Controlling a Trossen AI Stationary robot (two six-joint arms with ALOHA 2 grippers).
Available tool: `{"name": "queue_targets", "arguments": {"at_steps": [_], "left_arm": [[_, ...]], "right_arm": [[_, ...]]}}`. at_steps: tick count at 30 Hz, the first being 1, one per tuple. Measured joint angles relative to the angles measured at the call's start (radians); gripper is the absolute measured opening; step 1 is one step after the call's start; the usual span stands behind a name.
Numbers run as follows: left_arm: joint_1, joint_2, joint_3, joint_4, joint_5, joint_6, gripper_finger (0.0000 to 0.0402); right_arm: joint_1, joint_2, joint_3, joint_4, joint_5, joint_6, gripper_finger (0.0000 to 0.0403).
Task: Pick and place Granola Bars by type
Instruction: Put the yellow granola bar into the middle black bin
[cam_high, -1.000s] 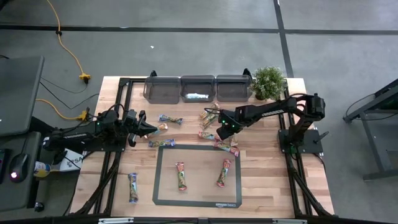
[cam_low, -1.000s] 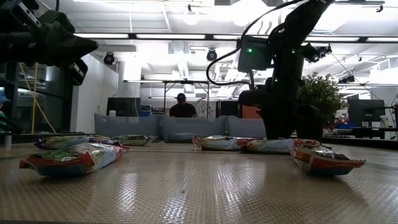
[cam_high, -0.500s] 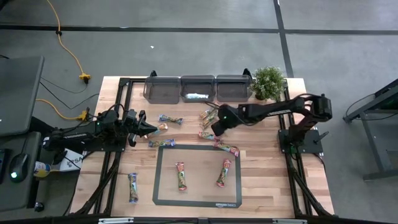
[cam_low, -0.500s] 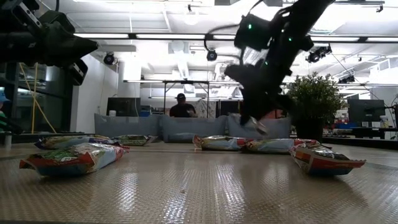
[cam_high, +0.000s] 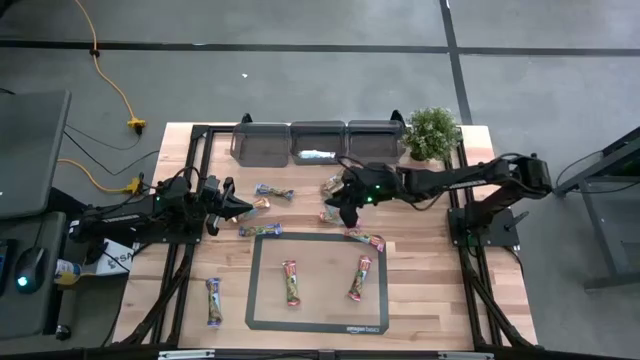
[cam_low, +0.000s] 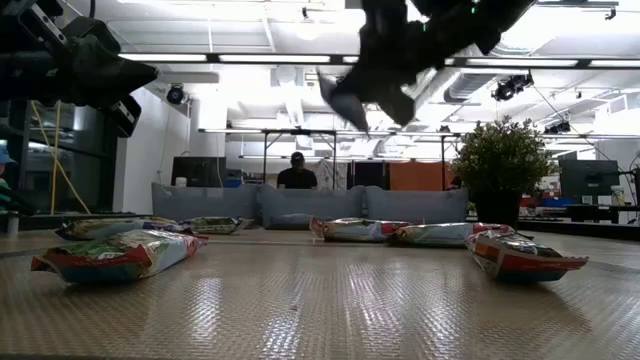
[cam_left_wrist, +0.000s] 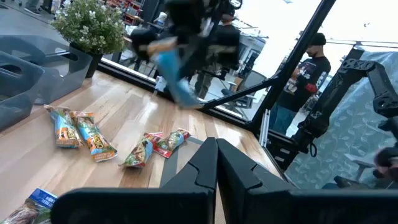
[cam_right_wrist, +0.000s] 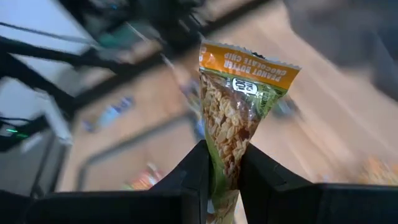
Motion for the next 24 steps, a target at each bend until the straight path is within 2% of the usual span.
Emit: {"name": "queue_targets", "arguments": {"at_steps": [13,19,24], "left_arm": [[0.0,0.0,0.0,0.0,0.002,0.0,0.0001],[0.0,0.0,0.0,0.0,0.004,0.0,0.0001],[0.0,0.0,0.0,0.0,0.003,0.0,0.0001]], "right_arm": [[0.095,-0.102,0.002,0.383,0.086,-0.265,0.0053],[0.109,-0.111,0.097,0.325,0.095,-0.349,0.0053],[0.099,-0.087,0.267,0.175,0.118,-0.466,0.0053]]}}
